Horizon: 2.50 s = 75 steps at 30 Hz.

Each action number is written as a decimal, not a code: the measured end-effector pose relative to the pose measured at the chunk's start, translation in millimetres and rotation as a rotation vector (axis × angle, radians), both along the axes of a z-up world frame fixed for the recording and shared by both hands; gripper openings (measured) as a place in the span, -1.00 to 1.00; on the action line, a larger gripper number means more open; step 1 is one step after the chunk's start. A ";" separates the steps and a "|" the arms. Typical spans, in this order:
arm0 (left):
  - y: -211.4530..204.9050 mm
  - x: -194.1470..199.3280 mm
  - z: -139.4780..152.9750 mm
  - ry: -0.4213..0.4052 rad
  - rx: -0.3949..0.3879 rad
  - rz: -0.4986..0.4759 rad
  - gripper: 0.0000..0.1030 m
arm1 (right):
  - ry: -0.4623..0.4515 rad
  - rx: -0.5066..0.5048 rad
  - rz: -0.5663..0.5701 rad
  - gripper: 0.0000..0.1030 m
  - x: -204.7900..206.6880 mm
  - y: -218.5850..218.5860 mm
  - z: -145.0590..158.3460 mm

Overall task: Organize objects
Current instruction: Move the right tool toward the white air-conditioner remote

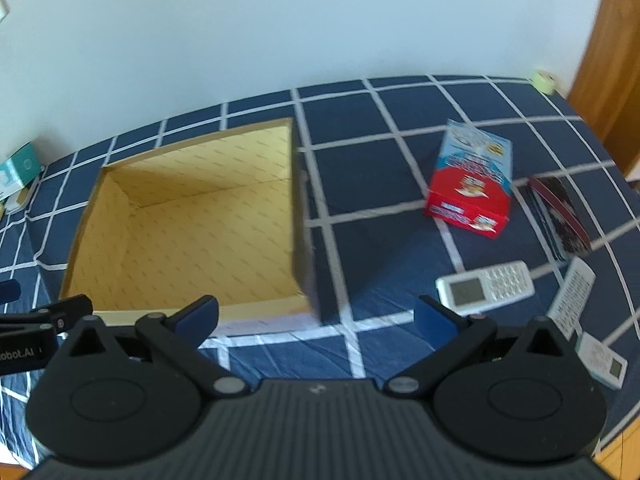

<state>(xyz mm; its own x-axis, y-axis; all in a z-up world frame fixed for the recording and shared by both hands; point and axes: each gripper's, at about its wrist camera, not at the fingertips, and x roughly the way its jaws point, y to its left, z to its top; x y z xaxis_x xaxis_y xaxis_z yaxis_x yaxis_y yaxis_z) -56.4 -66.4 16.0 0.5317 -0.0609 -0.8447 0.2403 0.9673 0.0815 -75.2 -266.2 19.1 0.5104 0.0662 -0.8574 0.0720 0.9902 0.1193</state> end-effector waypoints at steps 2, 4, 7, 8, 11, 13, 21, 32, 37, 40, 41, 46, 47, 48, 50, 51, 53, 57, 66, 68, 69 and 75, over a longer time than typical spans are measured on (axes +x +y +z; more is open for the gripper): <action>-10.5 -1.6 -2.5 0.005 0.007 -0.020 1.00 | 0.007 0.000 -0.025 1.00 -4.8 -11.8 -1.9; -20.7 -3.6 -3.5 0.010 0.008 -0.039 1.00 | 0.015 0.012 -0.045 1.00 -7.5 -23.3 -3.2; -37.5 -6.0 -3.9 0.011 0.011 -0.061 1.00 | 0.018 0.011 -0.070 1.00 -13.1 -39.8 -3.7; -42.3 -6.7 -3.9 0.012 0.011 -0.066 1.00 | 0.018 0.009 -0.074 1.00 -14.4 -45.2 -3.7; -58.2 -11.0 -3.7 0.013 0.006 -0.075 1.00 | 0.018 0.007 -0.083 1.00 -16.3 -62.1 -4.3; -70.4 -14.6 -4.3 0.018 0.004 -0.082 1.00 | 0.021 0.019 -0.085 1.00 -15.6 -74.5 -4.6; -115.7 -25.2 -11.0 0.043 0.012 -0.059 1.00 | 0.036 0.028 -0.053 1.00 -11.3 -122.3 -9.4; -181.1 -36.7 -34.4 0.102 -0.004 0.049 1.00 | 0.084 0.031 0.034 1.00 4.2 -195.9 -23.6; -207.7 -44.1 -47.5 0.116 -0.019 0.092 1.00 | 0.103 0.019 0.085 1.00 11.7 -223.4 -34.5; -221.0 -45.6 -54.6 0.128 -0.021 0.114 1.00 | 0.115 0.023 0.110 1.00 17.4 -236.6 -41.1; -224.0 -45.4 -56.1 0.134 -0.020 0.119 1.00 | 0.119 0.027 0.116 1.00 19.2 -239.7 -42.7; -239.3 -38.8 -63.2 0.150 -0.020 0.144 1.00 | 0.145 0.060 0.149 1.00 32.3 -250.8 -50.3; -242.5 -37.4 -64.9 0.152 -0.020 0.143 1.00 | 0.150 0.064 0.156 1.00 35.7 -251.7 -52.4; -246.2 -35.2 -67.5 0.158 -0.017 0.143 1.00 | 0.156 0.066 0.163 1.00 39.2 -252.6 -54.4; -251.8 -30.5 -73.7 0.173 -0.011 0.146 1.00 | 0.169 0.069 0.173 1.00 46.1 -254.8 -59.7; -254.7 -27.5 -76.8 0.182 -0.009 0.147 1.00 | 0.177 0.073 0.178 1.00 49.8 -256.1 -62.8; -259.5 -21.2 -83.1 0.198 -0.006 0.144 1.00 | 0.191 0.083 0.185 1.00 58.0 -258.3 -69.2; -268.6 -5.2 -98.8 0.248 -0.009 0.138 1.00 | 0.230 0.109 0.193 1.00 75.6 -262.2 -84.1; -288.0 25.1 -142.4 0.384 -0.007 0.105 1.00 | 0.349 0.183 0.190 0.95 110.0 -268.2 -131.0; -289.3 30.4 -152.4 0.426 -0.022 0.108 1.00 | 0.375 0.197 0.192 0.94 114.8 -267.3 -141.0; -290.3 32.2 -156.5 0.439 -0.031 0.108 1.00 | 0.387 0.203 0.195 0.90 116.9 -266.7 -145.9; -303.0 38.2 -173.9 0.480 -0.040 0.070 1.00 | 0.440 0.212 0.201 0.71 124.8 -265.0 -166.1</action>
<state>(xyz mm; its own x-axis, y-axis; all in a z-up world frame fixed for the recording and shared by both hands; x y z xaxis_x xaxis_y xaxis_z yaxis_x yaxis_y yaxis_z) -18.2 -369.4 -158.0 0.0869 -0.0768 -0.9932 0.1759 0.9825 -0.0606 49.6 -531.2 -147.0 0.0646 0.3212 -0.9448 -0.0285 0.9470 0.3200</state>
